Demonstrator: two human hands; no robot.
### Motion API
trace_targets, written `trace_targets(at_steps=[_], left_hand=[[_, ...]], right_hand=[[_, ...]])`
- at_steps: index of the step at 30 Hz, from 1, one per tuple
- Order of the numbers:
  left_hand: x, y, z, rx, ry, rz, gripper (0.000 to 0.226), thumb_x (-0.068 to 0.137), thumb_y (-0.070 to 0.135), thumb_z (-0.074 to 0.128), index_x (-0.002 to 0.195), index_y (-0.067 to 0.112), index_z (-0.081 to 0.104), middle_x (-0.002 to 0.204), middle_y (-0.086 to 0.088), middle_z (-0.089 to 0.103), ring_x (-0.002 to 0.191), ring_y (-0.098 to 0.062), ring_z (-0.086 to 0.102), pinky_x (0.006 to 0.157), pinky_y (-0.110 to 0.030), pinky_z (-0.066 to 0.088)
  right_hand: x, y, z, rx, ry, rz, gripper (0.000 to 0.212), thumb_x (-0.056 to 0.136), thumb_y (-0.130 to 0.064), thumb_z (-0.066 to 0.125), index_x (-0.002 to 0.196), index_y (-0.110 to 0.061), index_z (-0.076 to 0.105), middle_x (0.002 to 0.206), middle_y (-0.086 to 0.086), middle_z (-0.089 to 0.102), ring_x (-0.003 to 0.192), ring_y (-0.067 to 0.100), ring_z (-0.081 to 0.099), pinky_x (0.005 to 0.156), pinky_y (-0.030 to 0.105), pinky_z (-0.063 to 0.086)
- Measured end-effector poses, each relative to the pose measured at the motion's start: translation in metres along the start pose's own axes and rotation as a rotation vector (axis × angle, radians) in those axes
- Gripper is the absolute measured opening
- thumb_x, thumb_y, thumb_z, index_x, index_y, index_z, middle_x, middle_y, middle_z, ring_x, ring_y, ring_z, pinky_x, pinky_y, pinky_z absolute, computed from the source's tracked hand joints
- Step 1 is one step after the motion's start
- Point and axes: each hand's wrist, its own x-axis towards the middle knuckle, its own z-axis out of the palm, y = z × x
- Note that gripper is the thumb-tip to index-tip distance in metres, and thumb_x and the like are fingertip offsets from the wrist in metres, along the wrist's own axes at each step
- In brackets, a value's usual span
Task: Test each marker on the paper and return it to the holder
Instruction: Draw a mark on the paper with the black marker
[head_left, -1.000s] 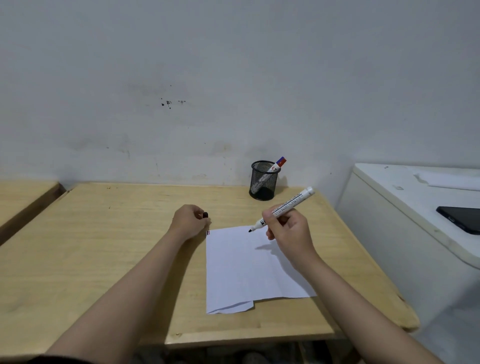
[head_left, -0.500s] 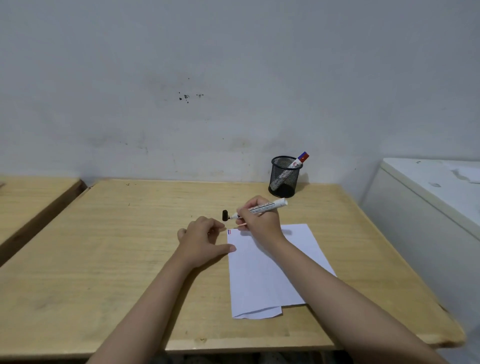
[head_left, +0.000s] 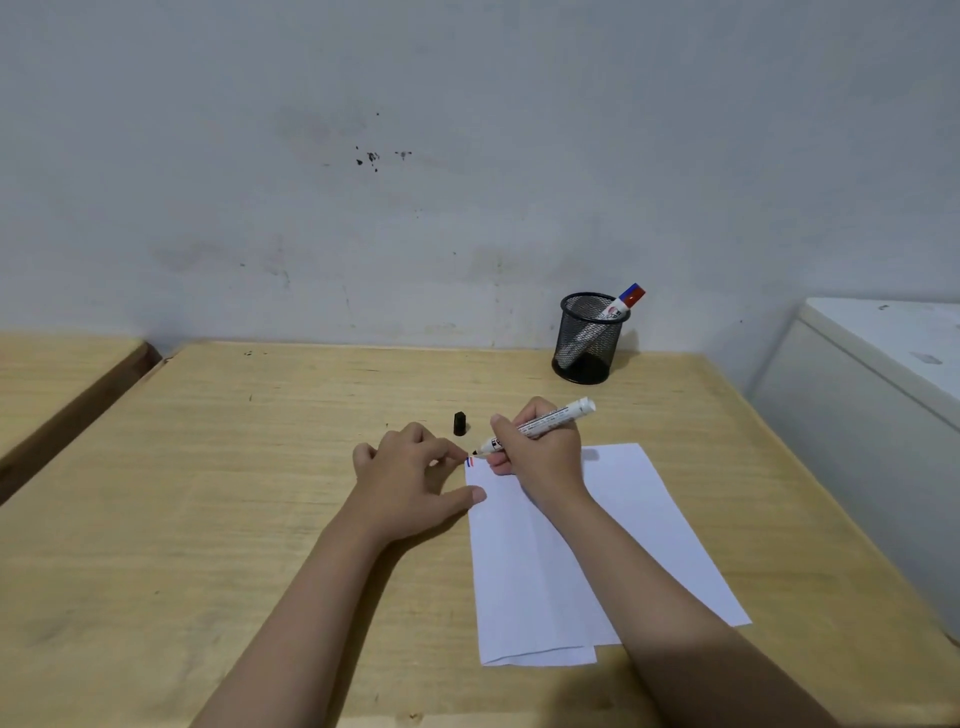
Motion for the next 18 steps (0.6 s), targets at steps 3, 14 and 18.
trace_targets(at_steps=[3,14,18], left_hand=[[0.0006,0.0009,0.0014,0.029,0.025,0.022,0.051,0.061,0.072,0.054,0.102,0.042,0.060,0.096,0.014,0.049,0.098,-0.009,0.045,0.077,-0.031,0.013],[0.0043,-0.0035,0.0012,0.090,0.034,0.025,0.061,0.053,0.080,0.046,0.100,0.046,0.063,0.096,0.013,0.046,0.099,-0.008,0.042,0.079,-0.034,0.017],[0.0044,-0.0029,0.0007,0.130,0.041,0.041,0.062,0.054,0.081,0.041,0.101,0.046,0.063,0.095,0.013,0.046,0.098,-0.009,0.043,0.079,-0.034,0.017]], right_hand=[[0.0016,0.0000,0.0000,0.014,-0.004,0.004,0.031,0.081,-0.009,0.067,0.063,-0.010,0.043,0.050,0.007,0.059,0.048,0.021,0.065,0.048,0.030,0.054],[0.0062,0.0007,0.0012,-0.001,-0.015,0.012,0.027,0.081,-0.005,0.065,0.066,-0.007,0.043,0.060,0.019,0.055,0.042,0.018,0.059,0.045,0.030,0.051],[0.0065,0.0020,0.0027,0.001,-0.017,0.017,0.028,0.080,-0.004,0.064,0.065,-0.008,0.041,0.061,0.023,0.056,0.044,0.021,0.059,0.046,0.030,0.050]])
